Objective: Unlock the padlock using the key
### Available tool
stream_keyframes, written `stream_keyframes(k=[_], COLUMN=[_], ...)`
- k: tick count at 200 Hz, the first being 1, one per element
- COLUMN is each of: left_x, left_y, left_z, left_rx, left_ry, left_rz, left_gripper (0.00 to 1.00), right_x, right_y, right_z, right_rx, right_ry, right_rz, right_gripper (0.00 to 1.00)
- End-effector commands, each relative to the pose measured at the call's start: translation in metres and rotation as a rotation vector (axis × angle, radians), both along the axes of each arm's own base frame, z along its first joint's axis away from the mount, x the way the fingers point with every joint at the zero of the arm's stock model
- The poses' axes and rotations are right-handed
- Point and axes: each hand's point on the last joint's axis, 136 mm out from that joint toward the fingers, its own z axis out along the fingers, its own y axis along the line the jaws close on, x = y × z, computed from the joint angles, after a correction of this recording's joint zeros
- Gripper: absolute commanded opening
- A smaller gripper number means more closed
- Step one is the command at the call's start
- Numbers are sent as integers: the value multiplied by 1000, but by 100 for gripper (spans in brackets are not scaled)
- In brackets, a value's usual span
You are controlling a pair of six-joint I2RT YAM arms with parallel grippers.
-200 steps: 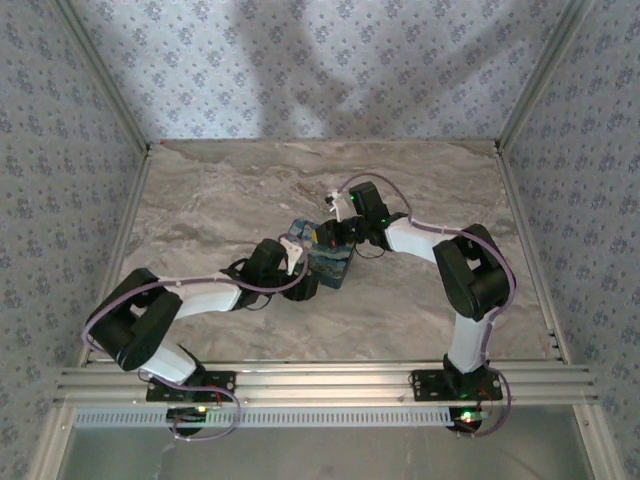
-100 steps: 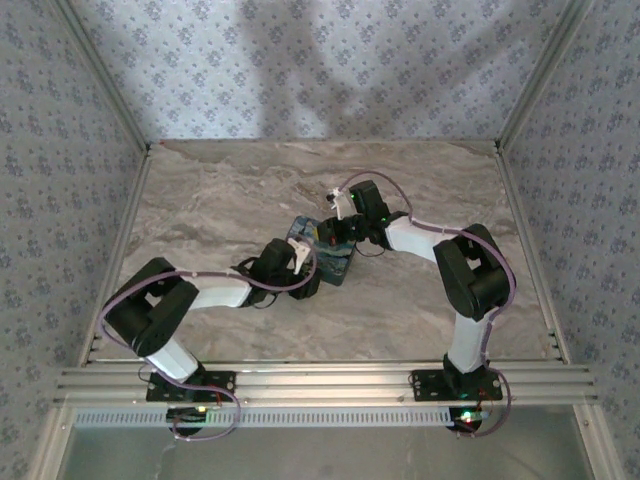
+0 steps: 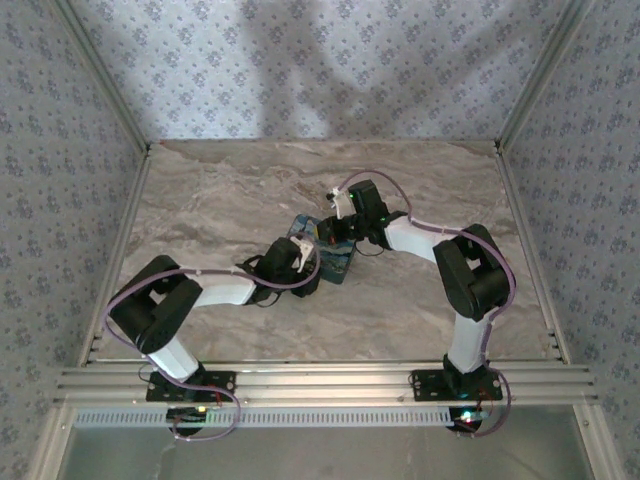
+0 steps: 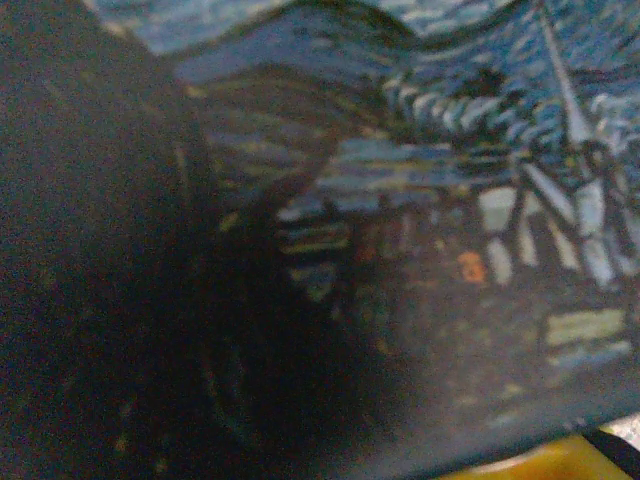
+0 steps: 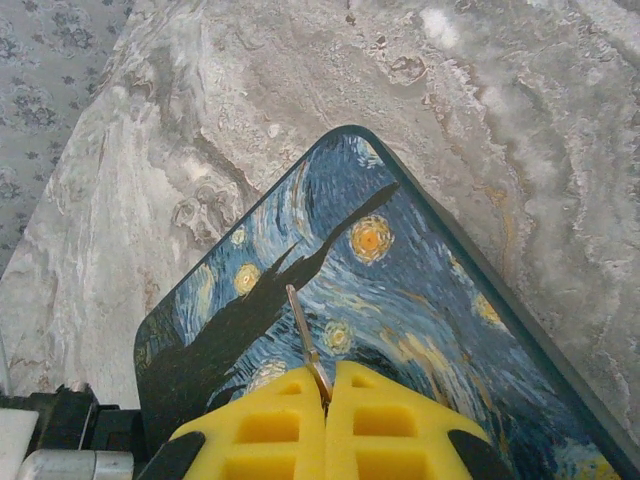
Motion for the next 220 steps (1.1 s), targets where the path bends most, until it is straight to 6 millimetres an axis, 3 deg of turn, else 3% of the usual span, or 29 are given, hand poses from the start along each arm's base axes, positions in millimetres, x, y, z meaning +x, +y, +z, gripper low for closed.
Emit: stream_keyframes(k=[1,58,103,130,171,192,220], left_x=[22,25,27,25,17,12,7], left_y=[-13,-18,-21,-21,-21,-22,-25], left_z=[17,15,18,26,44,49,54], left_rx=[-23,-25,-34,-48,-79,-92,-105], left_ry=[-87,-94,-96,-93,-54,-10,42], left_rz=[39,44,43,43,49,54,52], left_gripper=[44,44,34,32,32,32,32], right_x=[-36,-39,-38,-31,-19,-29,-54], right_y=[-16,-14,-13,-13,-28,-42,-64], right_z=[-64,-64,-60,-38,27,45,46], right_rx=[-158,-161,-149,-112,-71,-82,-106], right_ry=[196,195,185,131,-45,-108,-135], right_rz=[2,7,8,3,-33,-52,-75], right_gripper=[0,0,0,0,0,0,0])
